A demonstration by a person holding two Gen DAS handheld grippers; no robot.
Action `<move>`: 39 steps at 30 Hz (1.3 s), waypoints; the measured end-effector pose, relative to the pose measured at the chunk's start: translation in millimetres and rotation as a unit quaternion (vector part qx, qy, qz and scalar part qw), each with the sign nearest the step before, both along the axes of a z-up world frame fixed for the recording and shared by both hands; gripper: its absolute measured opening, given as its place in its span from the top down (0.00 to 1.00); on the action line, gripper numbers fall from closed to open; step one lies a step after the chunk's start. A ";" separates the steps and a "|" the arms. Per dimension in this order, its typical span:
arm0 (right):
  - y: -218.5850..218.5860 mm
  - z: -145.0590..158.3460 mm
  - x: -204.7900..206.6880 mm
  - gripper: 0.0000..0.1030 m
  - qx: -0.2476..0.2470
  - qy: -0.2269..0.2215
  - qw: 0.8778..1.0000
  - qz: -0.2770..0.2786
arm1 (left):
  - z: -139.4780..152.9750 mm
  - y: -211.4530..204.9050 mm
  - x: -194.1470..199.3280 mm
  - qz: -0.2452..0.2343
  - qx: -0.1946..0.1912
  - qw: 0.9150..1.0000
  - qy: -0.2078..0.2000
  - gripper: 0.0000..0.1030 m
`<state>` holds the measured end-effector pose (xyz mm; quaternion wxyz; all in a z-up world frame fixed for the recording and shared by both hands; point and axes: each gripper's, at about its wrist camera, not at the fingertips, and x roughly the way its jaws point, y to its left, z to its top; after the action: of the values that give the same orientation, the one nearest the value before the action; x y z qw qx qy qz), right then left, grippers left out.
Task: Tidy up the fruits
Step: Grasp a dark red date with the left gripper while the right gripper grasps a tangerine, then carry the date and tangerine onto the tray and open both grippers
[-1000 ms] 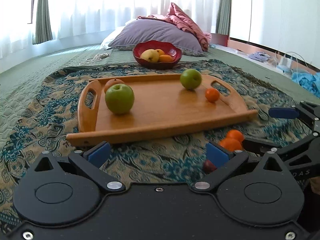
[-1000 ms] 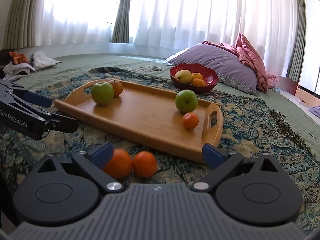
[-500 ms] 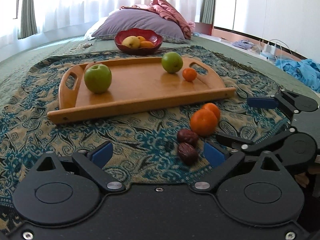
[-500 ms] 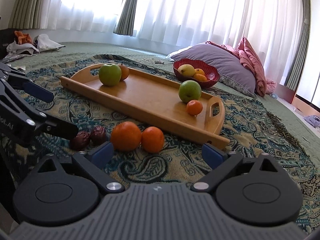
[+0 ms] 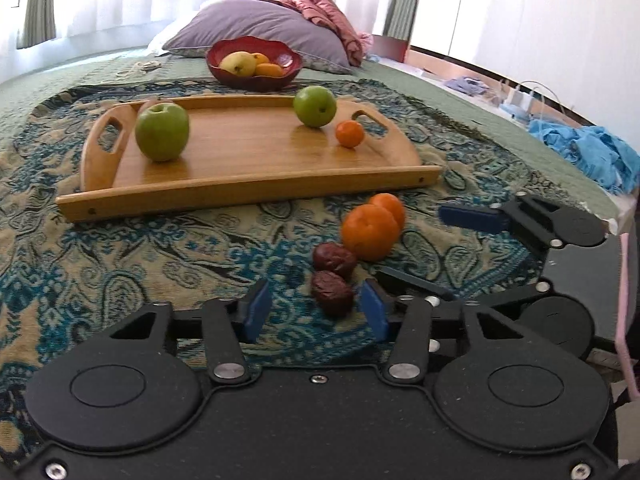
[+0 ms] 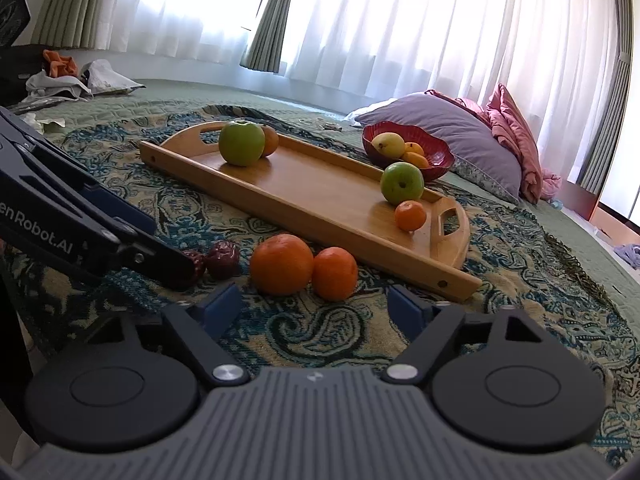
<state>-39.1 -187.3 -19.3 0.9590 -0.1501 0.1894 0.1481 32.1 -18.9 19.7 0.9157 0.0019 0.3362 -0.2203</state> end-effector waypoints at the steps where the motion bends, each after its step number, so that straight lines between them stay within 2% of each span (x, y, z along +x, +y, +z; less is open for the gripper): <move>1: 0.5 -0.1 -0.9 0.20 0.002 0.000 1.000 0.001 | 0.0 -1.5 -0.4 -0.003 -0.003 1.000 0.000 0.62; 5: 1.5 -0.4 -0.7 0.28 0.008 0.002 1.000 0.003 | -0.9 -6.6 -0.3 -0.010 -0.009 1.000 0.002 0.75; 9: 4.3 -0.7 -2.5 0.33 0.008 -0.003 1.000 0.009 | -2.8 -7.8 1.1 -0.005 -0.008 1.000 0.000 0.80; 14: 9.2 -0.2 -2.1 0.36 0.005 -0.007 1.000 0.017 | -0.1 -5.2 1.9 0.002 0.003 1.000 -0.018 0.80; 20: 15.7 -0.4 3.9 0.45 0.005 -0.009 1.000 0.012 | 5.1 2.9 5.9 0.021 0.013 0.999 -0.036 0.80; 36: 38.0 2.7 21.4 0.42 -0.034 -0.021 0.999 0.010 | 7.1 15.8 18.9 0.054 0.012 0.998 -0.042 0.80; 39: 43.0 3.3 24.7 0.56 -0.045 -0.022 0.999 0.011 | 8.0 16.9 21.4 0.059 0.009 0.997 -0.042 0.80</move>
<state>-14.4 -144.2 -15.9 0.9535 -0.1986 0.1726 0.1470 53.6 -2.0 27.7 0.9404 -0.0008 0.2989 -0.1622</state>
